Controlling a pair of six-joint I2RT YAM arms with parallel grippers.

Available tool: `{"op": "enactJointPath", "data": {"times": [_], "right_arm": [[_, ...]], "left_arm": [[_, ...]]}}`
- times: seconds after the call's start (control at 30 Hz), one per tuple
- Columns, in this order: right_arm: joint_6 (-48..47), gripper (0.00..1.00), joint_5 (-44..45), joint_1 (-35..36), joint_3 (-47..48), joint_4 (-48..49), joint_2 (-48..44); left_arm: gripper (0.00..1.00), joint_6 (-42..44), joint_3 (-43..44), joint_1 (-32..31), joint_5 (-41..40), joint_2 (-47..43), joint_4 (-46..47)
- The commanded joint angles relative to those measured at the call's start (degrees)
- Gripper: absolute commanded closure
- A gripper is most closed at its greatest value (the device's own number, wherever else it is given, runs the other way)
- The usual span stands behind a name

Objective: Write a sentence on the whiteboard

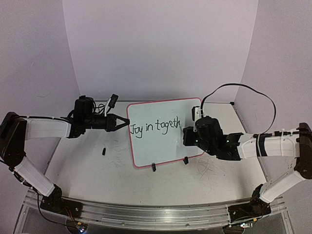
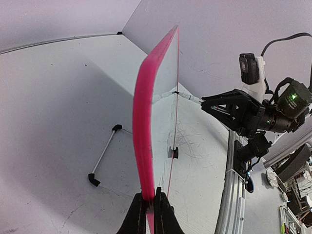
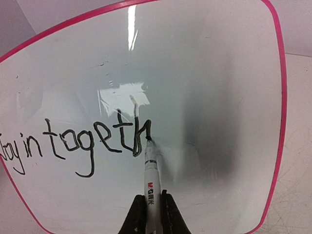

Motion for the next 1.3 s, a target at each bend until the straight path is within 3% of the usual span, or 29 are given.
{"op": "enactJointPath", "data": {"times": [0.0,0.47,0.7,1.27], "right_arm": [[1.1,1.00,-0.5,-0.5,-1.2,-3.1,-1.0],[0.1,1.00,0.6,-0.5,1.0,-6.3,-2.5],[-8.4,1.00,-2.2,-2.0,-3.1,-1.2,-16.0],[-11.5,1.00,-6.1,-2.7,-1.5,-1.9,-12.2]], "left_arm": [[1.00,2.1,1.8,-1.3,0.6,-1.6,-0.1],[1.00,2.4,1.8,-1.2,0.5,-1.5,-0.1],[1.00,2.4,1.9,-1.2,0.3,-1.4,-0.2],[1.00,2.5,2.1,-1.7,-1.8,-1.4,-0.3]]}}
